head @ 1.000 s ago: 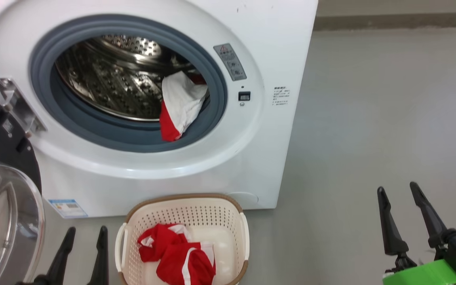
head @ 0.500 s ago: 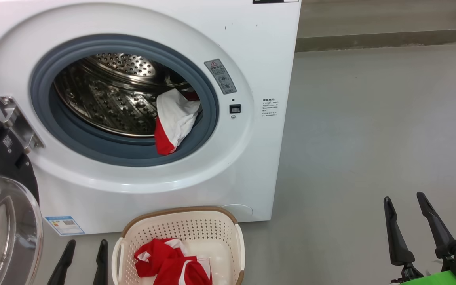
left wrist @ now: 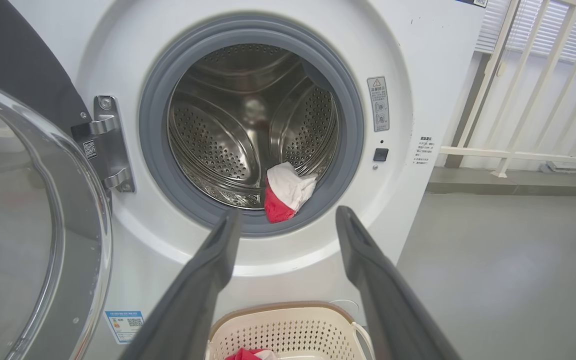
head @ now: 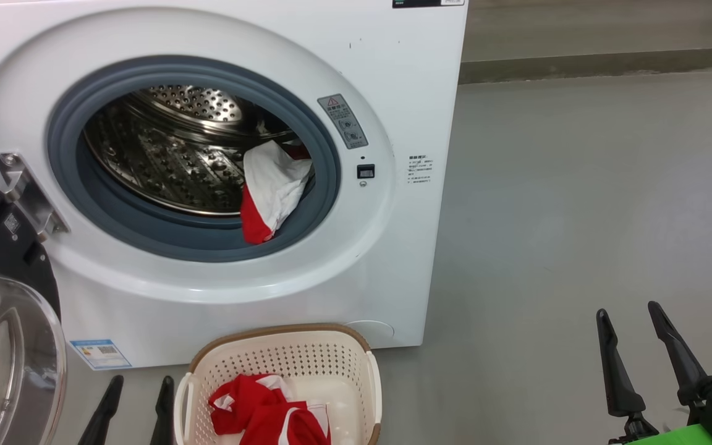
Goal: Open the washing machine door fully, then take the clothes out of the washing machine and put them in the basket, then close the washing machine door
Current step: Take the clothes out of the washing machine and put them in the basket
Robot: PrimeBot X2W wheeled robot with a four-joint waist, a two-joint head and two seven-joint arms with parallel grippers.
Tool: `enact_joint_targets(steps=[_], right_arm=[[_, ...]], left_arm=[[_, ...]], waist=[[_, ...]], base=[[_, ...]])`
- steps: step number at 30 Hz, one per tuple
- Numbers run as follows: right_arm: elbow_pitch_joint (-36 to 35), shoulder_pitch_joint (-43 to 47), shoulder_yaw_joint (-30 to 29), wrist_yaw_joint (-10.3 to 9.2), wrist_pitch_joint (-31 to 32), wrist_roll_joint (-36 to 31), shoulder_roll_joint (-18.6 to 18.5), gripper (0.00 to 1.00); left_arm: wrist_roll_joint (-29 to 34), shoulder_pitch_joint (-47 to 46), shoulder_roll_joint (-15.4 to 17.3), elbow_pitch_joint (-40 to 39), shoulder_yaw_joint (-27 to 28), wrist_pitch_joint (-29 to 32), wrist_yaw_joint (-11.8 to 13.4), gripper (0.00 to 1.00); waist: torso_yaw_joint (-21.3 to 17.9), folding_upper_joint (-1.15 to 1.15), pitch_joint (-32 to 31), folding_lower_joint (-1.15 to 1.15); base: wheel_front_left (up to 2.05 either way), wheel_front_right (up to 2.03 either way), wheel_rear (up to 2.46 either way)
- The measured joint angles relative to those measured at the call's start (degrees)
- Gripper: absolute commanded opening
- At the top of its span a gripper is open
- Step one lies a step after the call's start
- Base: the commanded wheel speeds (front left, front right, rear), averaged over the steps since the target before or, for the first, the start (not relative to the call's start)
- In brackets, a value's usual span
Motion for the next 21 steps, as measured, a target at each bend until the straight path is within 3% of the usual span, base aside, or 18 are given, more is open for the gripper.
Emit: enact_joint_targets(steps=[21], right_arm=[[-0.33, -0.11, 1.91, 0.00, 0.00, -1.01, 0.00, 1.00]], left_arm=[[-0.90, -1.48, -0.03, 0.41, -0.19, 0.60, 1.19, 1.00]], waist=[[0.52, 0.00, 2.82, 0.00]], base=[[0.00, 0.00, 0.00]])
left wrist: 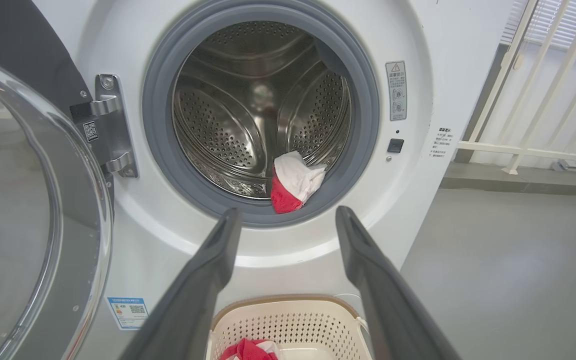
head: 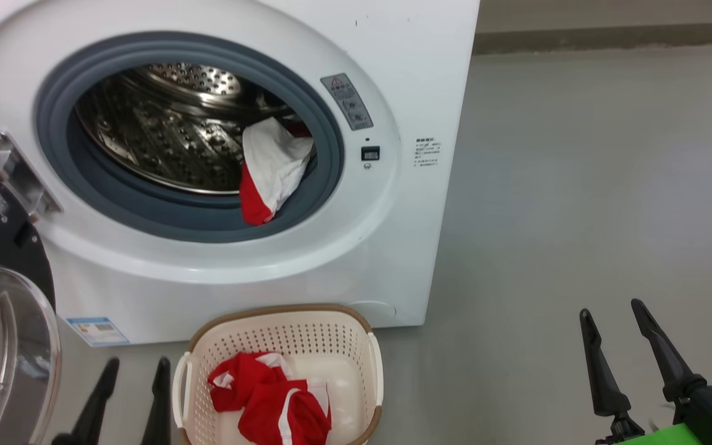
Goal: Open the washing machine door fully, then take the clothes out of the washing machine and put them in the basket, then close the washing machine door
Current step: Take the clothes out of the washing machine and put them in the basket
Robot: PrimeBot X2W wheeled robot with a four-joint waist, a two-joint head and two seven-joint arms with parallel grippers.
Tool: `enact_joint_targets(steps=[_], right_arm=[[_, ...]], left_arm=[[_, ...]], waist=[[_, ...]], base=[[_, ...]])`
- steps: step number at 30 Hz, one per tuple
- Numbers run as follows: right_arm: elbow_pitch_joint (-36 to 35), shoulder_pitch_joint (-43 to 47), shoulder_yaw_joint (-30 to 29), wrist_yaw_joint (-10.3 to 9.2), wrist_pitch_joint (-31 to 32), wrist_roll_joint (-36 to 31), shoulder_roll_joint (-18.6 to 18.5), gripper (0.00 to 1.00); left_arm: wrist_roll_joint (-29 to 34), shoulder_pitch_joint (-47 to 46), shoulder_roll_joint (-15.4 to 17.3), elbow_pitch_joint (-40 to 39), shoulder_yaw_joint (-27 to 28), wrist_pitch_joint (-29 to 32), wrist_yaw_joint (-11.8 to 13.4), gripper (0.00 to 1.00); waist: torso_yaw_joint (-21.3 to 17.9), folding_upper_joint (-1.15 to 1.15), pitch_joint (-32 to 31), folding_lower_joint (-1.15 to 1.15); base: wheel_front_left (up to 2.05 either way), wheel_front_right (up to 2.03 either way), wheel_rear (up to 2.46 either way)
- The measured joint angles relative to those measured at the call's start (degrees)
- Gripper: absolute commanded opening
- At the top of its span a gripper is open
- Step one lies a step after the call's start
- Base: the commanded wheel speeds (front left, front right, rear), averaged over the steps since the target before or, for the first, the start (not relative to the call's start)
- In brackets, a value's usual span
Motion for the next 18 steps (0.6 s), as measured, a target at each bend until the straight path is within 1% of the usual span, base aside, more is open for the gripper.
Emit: enact_joint_targets(steps=[6, 16, 18], right_arm=[[-1.34, -2.88, 1.07, 0.00, 0.00, -0.60, -0.01, 1.00], [-3.13, -9.76, 1.46, 0.00, 0.00, -0.75, -0.05, 1.00], [-3.48, -10.98, 1.48, 0.00, 0.00, -0.75, -0.08, 1.00]], left_arm=[[-0.22, -7.48, 0.56, 0.80, 0.27, 0.49, 0.32, 1.00], [-1.59, -22.25, 1.03, 5.24, 0.31, 0.48, 0.22, 1.00], [-1.88, -25.63, 1.03, 6.37, 0.24, 0.47, -0.12, 1.00]], waist=[[0.42, 0.00, 3.99, 0.00], [0.96, 0.00, 12.90, 0.00], [1.06, 0.00, 14.77, 0.00]], base=[[0.00, 0.00, 0.00], [0.00, 0.00, 0.00], [0.00, 0.00, 0.00]])
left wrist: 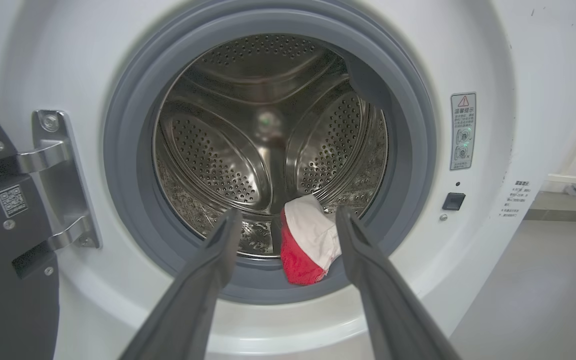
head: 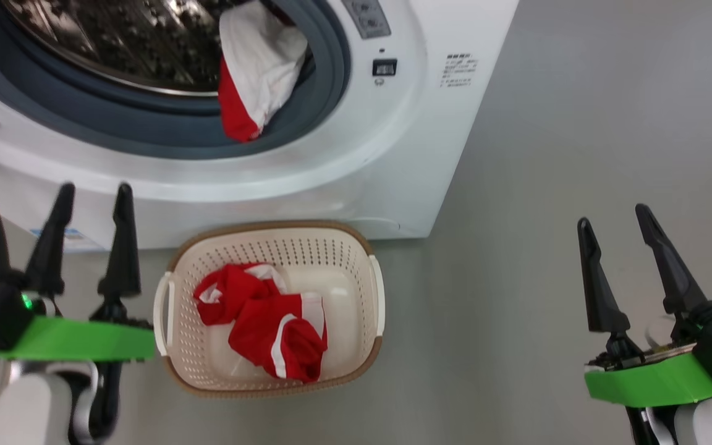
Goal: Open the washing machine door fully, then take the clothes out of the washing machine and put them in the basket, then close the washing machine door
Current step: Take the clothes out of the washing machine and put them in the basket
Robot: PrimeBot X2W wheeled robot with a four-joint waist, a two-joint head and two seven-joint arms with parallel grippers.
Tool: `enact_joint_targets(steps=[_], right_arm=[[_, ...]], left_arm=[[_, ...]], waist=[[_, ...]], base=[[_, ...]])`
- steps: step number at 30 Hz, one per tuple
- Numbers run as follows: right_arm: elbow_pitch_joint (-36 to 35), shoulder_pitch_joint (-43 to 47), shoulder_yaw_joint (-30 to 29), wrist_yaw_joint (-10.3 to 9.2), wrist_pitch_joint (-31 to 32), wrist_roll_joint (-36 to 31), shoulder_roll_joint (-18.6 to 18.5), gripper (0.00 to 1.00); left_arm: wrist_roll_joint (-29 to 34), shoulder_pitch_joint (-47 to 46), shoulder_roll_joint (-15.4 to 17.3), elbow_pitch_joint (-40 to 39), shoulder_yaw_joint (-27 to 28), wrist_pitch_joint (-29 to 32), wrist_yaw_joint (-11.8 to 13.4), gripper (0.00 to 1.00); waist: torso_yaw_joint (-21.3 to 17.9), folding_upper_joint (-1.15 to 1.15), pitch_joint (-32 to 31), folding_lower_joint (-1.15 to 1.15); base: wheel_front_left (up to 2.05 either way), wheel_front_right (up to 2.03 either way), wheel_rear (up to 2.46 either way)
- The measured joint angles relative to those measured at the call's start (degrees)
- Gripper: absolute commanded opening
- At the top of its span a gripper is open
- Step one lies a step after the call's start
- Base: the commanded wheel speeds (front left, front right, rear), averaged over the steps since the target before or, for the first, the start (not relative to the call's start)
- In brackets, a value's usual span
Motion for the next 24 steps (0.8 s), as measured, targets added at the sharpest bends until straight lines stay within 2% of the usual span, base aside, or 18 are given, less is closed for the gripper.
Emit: enact_joint_targets(steps=[13, 24], right_arm=[[-1.90, -6.54, -0.20, 0.00, 0.00, -0.71, -0.21, 1.00], [-1.32, -8.96, -0.93, 0.00, 0.00, -0.86, -0.30, 1.00]], left_arm=[[-3.88, -20.13, 0.77, 10.80, -0.41, -0.49, -2.60, 1.00], [-5.10, -36.62, 0.78, 23.69, -1.56, -0.52, -3.25, 1.00]], waist=[[-0.10, 0.00, 11.52, 0.00], [-0.93, 0.00, 17.84, 0.00]], base=[[0.00, 0.00, 0.00], [0.00, 0.00, 0.00]])
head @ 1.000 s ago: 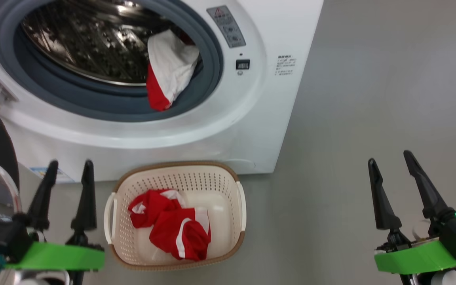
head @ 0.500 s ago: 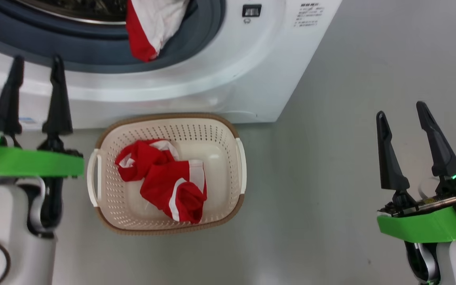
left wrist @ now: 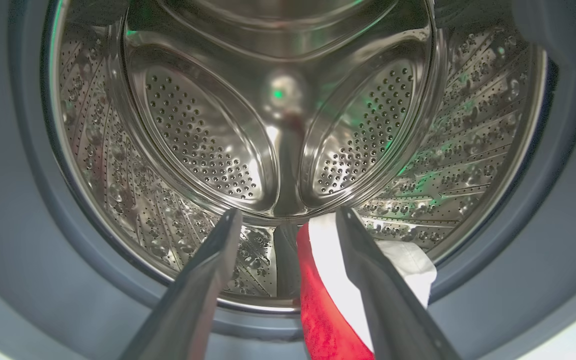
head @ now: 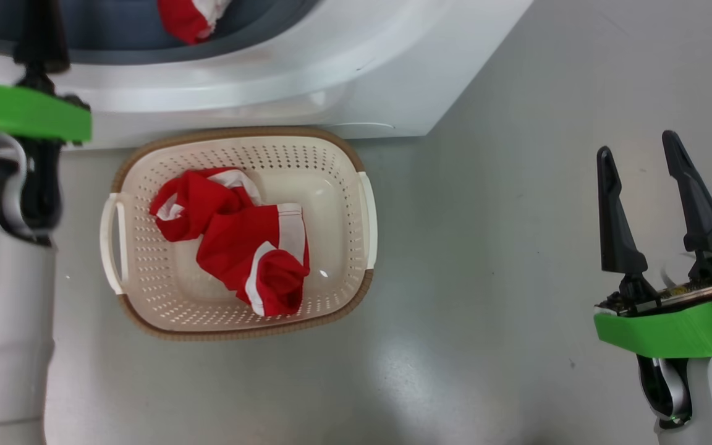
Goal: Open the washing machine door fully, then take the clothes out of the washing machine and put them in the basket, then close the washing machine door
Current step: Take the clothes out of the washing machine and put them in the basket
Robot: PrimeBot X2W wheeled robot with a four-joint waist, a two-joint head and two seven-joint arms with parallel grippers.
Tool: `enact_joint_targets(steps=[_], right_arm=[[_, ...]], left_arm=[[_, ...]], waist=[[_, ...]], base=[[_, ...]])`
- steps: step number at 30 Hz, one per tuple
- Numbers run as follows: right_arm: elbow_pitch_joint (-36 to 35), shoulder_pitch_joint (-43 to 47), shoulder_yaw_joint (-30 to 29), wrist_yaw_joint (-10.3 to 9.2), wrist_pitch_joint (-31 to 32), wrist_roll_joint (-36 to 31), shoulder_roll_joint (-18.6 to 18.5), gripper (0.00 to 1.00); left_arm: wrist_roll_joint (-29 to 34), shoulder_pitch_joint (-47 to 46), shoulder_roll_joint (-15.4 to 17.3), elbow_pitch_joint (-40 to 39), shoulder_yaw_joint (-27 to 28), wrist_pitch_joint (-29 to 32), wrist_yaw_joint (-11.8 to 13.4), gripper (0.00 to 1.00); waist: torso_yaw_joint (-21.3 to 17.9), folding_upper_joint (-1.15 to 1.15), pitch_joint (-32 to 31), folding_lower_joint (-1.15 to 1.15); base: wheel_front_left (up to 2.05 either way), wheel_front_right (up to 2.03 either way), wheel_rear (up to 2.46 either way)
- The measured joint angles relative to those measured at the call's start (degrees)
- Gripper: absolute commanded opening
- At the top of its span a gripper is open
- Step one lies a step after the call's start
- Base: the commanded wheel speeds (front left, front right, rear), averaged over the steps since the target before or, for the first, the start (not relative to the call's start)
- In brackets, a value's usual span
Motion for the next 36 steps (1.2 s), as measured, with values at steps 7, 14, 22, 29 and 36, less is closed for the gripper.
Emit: enact_joint_targets(steps=[7, 14, 22, 29, 36], right_arm=[[0.85, -0.87, -0.15, 0.00, 0.00, -0.42, -0.01, 1.00], [2.11, -0.89, -0.04, 0.00, 0.00, -0.42, -0.01, 1.00], [4.25, -1.09, 0.83, 0.00, 0.00, -0.29, 0.00, 1.00], [4.38, -2.05, 1.66, 0.00, 0.00, 0.11, 0.00, 1.00], [4.61, -2.10, 2.53, 0.00, 0.00, 0.30, 0.00, 1.00]], left_arm=[[-2.12, -7.66, 0.45, 8.48, -0.71, 0.05, -0.52, 1.00], [-13.32, -13.97, -0.66, 12.99, -1.86, 8.06, -0.94, 1.00], [-21.34, -16.30, 0.49, 17.46, -5.89, 22.88, -0.96, 1.00], [-23.35, -16.95, 0.81, 19.49, -7.99, 29.34, -0.96, 1.00], [-23.29, -17.68, 1.32, 20.96, -9.75, 32.11, -0.94, 1.00]], waist=[[-1.60, 0.00, 1.38, 0.00], [-2.73, 0.00, 2.43, 0.00], [-3.80, -0.01, 2.62, 0.00], [-4.83, -0.01, 2.73, 0.00], [-5.79, 0.00, 3.17, 0.00]], base=[[0.00, 0.00, 0.00], [0.00, 0.00, 0.00], [0.00, 0.00, 0.00], [0.00, 0.00, 0.00], [0.00, 0.00, 0.00]])
